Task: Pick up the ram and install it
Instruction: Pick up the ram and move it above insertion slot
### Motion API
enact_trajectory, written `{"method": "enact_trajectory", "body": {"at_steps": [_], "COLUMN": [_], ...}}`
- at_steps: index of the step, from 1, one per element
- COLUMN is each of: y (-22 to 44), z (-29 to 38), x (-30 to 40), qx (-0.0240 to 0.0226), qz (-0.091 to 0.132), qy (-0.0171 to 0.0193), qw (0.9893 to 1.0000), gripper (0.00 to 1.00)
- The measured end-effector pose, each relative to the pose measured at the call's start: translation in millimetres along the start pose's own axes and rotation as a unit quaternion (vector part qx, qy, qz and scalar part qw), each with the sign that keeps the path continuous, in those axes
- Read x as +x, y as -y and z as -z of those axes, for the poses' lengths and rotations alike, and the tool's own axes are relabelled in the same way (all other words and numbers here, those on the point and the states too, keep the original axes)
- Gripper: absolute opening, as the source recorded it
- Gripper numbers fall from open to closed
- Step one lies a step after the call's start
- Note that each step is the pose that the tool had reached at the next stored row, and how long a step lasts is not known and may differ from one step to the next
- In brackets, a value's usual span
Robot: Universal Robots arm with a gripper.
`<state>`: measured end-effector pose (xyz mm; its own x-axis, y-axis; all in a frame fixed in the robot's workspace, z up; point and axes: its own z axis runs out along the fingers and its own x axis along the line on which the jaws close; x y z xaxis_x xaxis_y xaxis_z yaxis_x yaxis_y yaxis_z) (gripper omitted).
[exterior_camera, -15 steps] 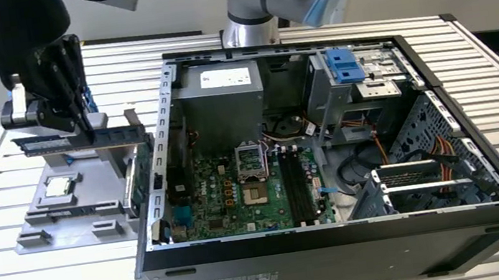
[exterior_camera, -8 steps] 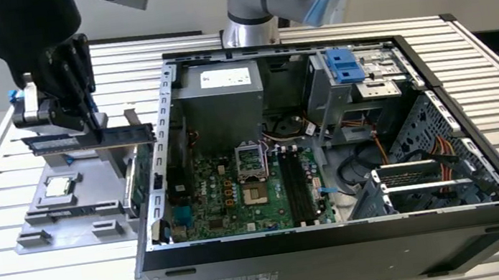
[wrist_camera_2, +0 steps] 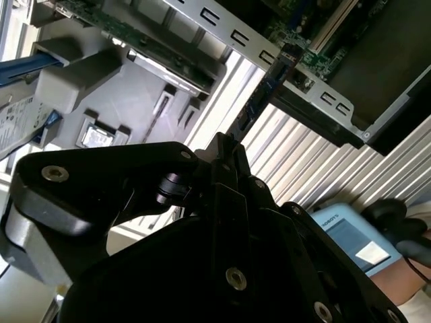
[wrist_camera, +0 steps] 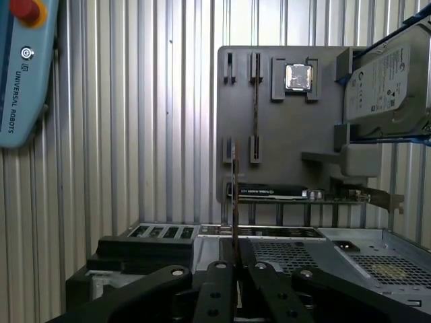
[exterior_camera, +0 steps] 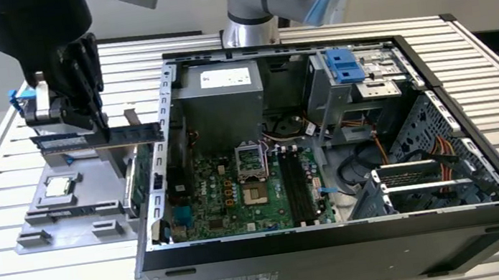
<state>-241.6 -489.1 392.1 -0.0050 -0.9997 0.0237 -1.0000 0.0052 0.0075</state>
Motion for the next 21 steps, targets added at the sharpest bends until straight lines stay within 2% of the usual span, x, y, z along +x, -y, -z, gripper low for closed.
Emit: {"method": "enact_trajectory", "body": {"at_steps": [21], "y": [17.1], "z": [0.1], "x": [-0.1], "qx": [-0.0006], "qz": [0.0], "qy": [0.0], "qw": [1.0], "gripper": [0.0]}}
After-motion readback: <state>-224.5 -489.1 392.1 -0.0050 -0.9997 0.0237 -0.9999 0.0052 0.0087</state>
